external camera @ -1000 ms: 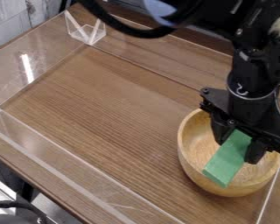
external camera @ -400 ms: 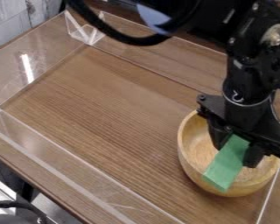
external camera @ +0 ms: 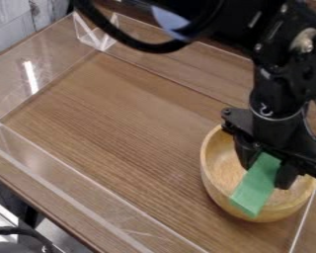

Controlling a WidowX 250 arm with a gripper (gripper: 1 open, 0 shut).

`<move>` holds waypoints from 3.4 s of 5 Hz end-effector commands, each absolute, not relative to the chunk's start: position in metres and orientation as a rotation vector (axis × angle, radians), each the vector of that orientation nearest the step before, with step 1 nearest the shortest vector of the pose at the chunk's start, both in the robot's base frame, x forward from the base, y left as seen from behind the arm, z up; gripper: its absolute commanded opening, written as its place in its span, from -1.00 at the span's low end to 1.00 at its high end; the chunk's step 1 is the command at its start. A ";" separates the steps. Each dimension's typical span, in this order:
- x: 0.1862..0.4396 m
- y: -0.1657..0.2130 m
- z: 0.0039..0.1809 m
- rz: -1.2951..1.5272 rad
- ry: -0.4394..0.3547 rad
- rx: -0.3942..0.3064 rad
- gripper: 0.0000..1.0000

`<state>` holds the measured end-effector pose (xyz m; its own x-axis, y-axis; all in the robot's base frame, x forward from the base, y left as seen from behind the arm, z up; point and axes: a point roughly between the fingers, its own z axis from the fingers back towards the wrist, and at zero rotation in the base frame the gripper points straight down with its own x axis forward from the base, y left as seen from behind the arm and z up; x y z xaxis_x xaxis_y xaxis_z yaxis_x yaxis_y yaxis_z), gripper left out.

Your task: Put the green block in the brown bowl

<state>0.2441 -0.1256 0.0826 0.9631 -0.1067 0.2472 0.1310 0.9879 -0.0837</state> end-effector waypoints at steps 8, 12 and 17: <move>0.262 -0.102 0.096 -0.055 -0.254 -0.149 1.00; 0.269 -0.099 0.079 -0.045 -0.247 -0.162 1.00; 0.277 -0.096 0.055 -0.030 -0.236 -0.171 1.00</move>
